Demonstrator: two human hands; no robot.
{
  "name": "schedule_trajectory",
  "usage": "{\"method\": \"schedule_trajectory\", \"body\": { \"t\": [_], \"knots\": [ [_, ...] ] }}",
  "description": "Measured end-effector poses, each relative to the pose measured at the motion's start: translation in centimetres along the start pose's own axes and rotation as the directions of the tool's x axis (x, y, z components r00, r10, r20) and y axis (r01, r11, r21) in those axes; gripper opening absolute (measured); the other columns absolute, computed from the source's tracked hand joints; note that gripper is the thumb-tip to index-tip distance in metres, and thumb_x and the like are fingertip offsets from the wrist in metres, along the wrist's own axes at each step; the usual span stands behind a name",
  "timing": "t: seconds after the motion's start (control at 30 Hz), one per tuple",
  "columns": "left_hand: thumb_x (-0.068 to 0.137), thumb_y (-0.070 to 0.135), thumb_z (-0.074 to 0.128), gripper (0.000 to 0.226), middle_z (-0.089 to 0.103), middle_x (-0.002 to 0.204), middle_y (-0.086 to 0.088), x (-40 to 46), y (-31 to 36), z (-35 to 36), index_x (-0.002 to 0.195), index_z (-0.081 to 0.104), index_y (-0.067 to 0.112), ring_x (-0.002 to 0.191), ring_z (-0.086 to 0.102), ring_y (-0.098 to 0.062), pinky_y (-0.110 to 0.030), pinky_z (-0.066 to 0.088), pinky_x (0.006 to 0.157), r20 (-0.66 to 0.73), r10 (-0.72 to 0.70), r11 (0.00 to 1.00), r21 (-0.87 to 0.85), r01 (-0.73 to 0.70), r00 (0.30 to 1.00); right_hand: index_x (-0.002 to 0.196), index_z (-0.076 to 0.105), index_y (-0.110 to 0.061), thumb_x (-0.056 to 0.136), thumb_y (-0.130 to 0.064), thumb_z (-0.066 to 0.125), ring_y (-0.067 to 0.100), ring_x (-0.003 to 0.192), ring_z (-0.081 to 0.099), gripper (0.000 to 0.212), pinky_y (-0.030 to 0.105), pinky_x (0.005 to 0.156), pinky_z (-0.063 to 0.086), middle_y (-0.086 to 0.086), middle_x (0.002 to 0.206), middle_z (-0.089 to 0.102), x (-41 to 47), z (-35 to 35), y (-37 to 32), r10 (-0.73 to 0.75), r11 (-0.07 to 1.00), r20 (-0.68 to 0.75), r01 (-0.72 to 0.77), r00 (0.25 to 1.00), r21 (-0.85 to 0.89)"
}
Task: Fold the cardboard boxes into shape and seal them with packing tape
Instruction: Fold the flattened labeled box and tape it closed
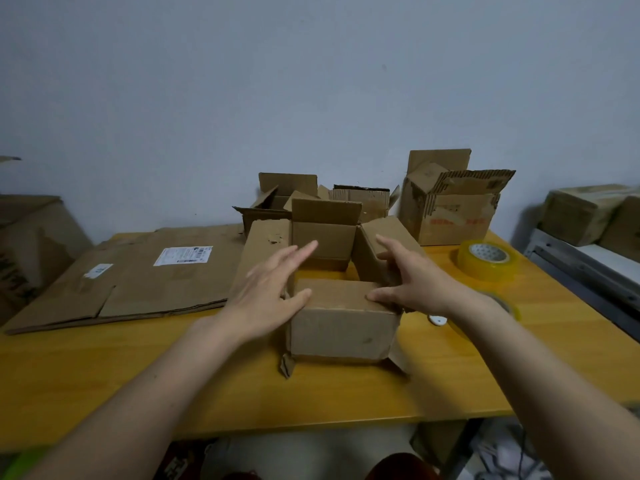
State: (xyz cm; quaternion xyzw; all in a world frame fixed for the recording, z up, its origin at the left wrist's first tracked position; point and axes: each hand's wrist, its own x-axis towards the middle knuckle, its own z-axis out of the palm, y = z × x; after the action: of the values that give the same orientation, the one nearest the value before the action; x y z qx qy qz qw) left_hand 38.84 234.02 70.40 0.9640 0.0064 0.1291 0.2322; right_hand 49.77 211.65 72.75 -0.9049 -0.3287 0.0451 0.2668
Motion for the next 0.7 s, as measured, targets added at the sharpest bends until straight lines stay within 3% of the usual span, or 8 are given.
{"method": "schedule_trajectory", "body": {
  "t": [0.07,0.2,0.37,0.5,0.53,0.6,0.67,0.7],
  "knots": [
    [0.091,0.061,0.039,0.052,0.015,0.158,0.009,0.1,-0.2,0.2,0.141,0.031,0.049,0.144,0.016,-0.015,-0.047,0.015,0.117,0.08,0.026,0.99,0.136,-0.036,0.996,0.146,0.03,-0.029,0.083,-0.049,0.065,0.017,0.131,0.038,0.075,0.036,0.106,0.038,-0.003,0.145,0.042,0.3,0.4,0.3,-0.003,0.98,0.037,0.01,0.999,-0.199],
    [0.073,0.082,0.02,0.078,0.01,0.159,0.013,0.1,-0.4,0.9,0.144,0.023,0.05,0.145,0.001,-0.009,-0.038,-0.004,0.115,0.247,0.073,0.929,0.335,-0.155,0.966,0.141,0.04,-0.025,0.086,-0.054,0.058,0.02,0.127,0.041,0.065,0.035,0.1,0.04,0.0,0.14,0.047,1.5,0.8,0.1,0.04,0.903,0.047,-0.016,0.998,-0.428],
    [0.077,0.079,0.016,0.075,0.019,0.157,0.013,0.9,-0.5,1.2,0.144,0.024,0.048,0.146,0.004,-0.011,-0.04,-0.001,0.117,0.284,0.135,0.879,0.408,-0.248,0.949,0.137,0.044,-0.024,0.084,-0.056,0.059,0.026,0.122,0.046,0.064,0.042,0.1,0.038,0.003,0.132,0.051,3.1,1.2,-0.1,0.088,0.86,0.064,-0.044,0.994,-0.508],
    [0.084,0.077,0.025,0.07,0.022,0.157,0.01,1.9,-0.8,2.1,0.145,0.028,0.044,0.147,0.006,-0.013,-0.039,-0.001,0.117,0.297,0.15,0.839,0.467,-0.28,0.943,0.137,0.044,-0.024,0.086,-0.055,0.058,0.026,0.123,0.047,0.061,0.043,0.101,0.039,0.003,0.134,0.05,3.4,2.7,-0.4,0.127,0.855,0.12,-0.047,0.985,-0.517],
    [0.084,0.076,0.026,0.07,0.023,0.157,0.009,2.0,-0.9,2.4,0.145,0.03,0.043,0.146,0.007,-0.014,-0.037,-0.001,0.116,0.279,0.162,0.841,0.462,-0.28,0.947,0.137,0.045,-0.025,0.086,-0.055,0.057,0.025,0.122,0.048,0.06,0.041,0.1,0.041,0.003,0.135,0.05,3.4,3.0,-0.4,0.129,0.874,0.149,-0.042,0.98,-0.484],
    [0.083,0.076,0.031,0.071,0.021,0.158,0.007,1.8,-1.1,2.9,0.144,0.033,0.04,0.146,0.01,-0.015,-0.034,0.001,0.112,0.211,0.197,0.859,0.433,-0.272,0.957,0.141,0.041,-0.026,0.085,-0.058,0.057,0.02,0.122,0.048,0.066,0.033,0.097,0.041,0.0,0.139,0.048,3.0,3.4,-0.2,0.109,0.971,0.314,-0.033,0.943,-0.236],
    [0.079,0.077,0.037,0.076,0.018,0.159,0.004,1.6,-1.2,3.1,0.144,0.035,0.037,0.145,0.014,-0.017,-0.035,0.009,0.111,0.103,0.202,0.885,0.408,-0.226,0.974,0.146,0.031,-0.031,0.076,-0.064,0.064,0.014,0.123,0.043,0.084,0.027,0.096,0.04,-0.004,0.145,0.04,2.5,3.6,-0.1,0.039,0.997,0.478,-0.067,0.877,0.042],
    [0.076,0.078,0.039,0.081,0.019,0.158,0.002,1.5,-1.1,3.1,0.144,0.036,0.035,0.145,0.015,-0.018,-0.037,0.013,0.111,0.042,0.187,0.896,0.401,-0.188,0.982,0.148,0.024,-0.034,0.071,-0.063,0.07,0.013,0.124,0.041,0.095,0.028,0.099,0.04,-0.006,0.146,0.036,2.3,3.8,-0.2,0.017,0.996,0.509,-0.056,0.86,0.062]
  ]
}}
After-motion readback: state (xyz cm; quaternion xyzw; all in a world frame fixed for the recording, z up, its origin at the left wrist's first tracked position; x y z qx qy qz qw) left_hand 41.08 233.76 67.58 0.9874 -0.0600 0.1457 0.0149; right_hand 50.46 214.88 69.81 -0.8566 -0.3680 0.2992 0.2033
